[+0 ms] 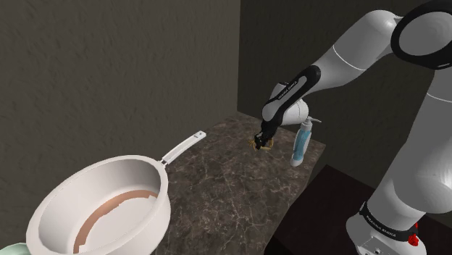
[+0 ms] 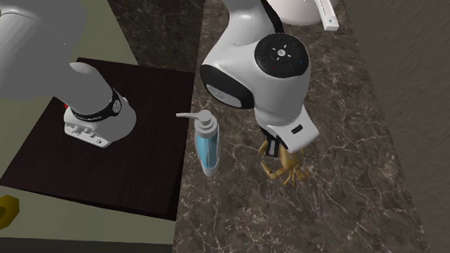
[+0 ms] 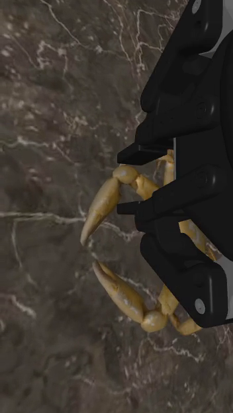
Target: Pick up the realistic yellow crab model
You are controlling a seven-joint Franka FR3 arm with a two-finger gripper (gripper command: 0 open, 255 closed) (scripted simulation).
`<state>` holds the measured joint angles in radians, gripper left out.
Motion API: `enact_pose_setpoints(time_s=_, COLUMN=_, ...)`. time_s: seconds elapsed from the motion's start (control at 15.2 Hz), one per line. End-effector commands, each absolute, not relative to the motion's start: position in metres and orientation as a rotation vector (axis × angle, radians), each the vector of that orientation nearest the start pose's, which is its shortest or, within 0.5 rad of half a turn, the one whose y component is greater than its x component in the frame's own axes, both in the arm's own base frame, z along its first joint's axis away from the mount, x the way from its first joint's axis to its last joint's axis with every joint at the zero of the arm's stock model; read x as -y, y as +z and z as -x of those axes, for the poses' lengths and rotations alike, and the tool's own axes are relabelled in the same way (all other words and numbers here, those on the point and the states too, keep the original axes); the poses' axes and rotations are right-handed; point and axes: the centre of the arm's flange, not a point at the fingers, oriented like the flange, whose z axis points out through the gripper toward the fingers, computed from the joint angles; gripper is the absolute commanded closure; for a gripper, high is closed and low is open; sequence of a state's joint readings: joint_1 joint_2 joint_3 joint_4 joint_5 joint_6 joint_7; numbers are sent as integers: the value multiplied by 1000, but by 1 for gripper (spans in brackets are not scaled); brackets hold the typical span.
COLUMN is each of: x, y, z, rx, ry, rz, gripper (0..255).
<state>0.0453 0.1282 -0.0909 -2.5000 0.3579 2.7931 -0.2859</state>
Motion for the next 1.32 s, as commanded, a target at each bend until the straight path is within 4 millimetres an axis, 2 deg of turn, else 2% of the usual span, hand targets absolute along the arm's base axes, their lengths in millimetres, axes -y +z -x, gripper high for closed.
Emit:
enact_pose_setpoints(time_s=0.0, x=39, y=249, z=-483, rx=-128, ry=-281, rz=3017, gripper=255)
enact_pose_setpoints(time_s=0.46, x=39, y=249, z=-483, rx=-128, ry=-281, rz=3017, gripper=255)
enact_pose_setpoints(time_s=1.25, x=39, y=313, z=-483, rx=-128, ry=-281, rz=3017, gripper=255)
